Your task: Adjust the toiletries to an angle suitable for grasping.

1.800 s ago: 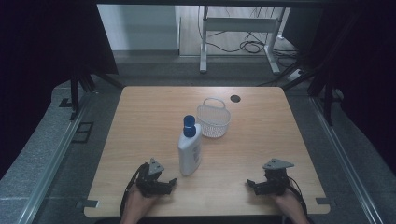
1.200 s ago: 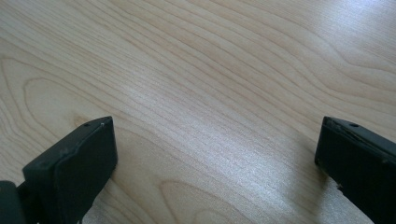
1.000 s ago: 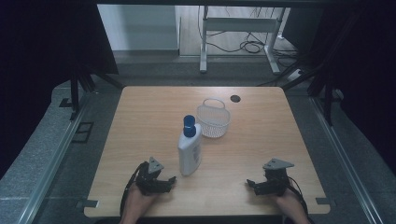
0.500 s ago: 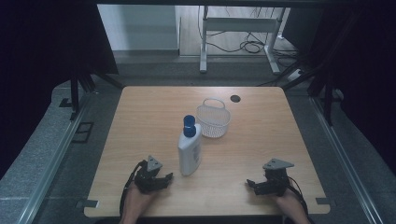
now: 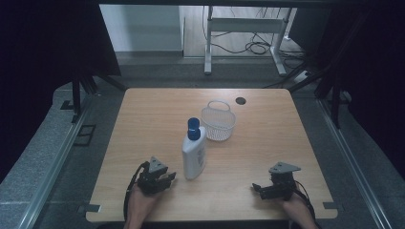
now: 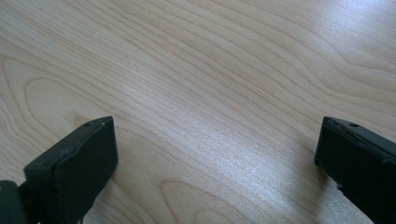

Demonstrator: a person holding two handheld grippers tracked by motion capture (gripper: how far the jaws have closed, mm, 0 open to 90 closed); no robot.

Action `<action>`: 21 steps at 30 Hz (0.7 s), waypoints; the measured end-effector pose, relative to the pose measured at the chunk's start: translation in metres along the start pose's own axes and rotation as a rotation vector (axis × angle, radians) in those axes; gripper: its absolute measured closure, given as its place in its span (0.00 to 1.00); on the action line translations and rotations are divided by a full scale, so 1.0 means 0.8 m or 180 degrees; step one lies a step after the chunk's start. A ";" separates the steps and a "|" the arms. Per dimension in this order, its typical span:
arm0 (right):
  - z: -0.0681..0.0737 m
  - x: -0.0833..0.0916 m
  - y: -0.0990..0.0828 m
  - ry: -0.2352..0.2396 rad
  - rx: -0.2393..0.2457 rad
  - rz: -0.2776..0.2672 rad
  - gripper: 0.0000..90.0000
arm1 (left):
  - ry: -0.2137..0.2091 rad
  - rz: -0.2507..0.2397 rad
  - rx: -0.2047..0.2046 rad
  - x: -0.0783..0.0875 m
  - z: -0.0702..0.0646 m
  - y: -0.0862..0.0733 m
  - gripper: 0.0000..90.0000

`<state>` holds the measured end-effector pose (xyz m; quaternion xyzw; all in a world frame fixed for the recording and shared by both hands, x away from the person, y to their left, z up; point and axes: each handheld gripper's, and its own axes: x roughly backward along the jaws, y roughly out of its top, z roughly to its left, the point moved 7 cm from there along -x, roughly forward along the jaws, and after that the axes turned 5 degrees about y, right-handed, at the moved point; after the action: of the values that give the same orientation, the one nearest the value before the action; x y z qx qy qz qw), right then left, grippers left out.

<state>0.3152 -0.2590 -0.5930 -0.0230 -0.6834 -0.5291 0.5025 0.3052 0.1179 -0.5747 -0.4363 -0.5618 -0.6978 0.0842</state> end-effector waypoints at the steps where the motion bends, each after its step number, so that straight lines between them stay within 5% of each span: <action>1: 0.000 0.000 0.000 0.0000 0.0001 0.0000 0.00 | -0.0031 -0.0018 0.0012 0.000 0.000 0.002 0.71; 10: 0.000 0.000 0.000 0.0001 0.0002 0.0002 0.00 | -0.0137 -0.0021 0.0022 -0.006 -0.002 0.006 0.94; 21: 0.000 0.000 0.000 0.0002 0.0002 0.0000 0.00 | -0.0202 -0.0069 -0.0024 -0.017 -0.002 0.016 0.99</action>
<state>0.3152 -0.2590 -0.5930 -0.0227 -0.6834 -0.5290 0.5026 0.3206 0.1069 -0.5748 -0.4525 -0.5663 -0.6865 0.0571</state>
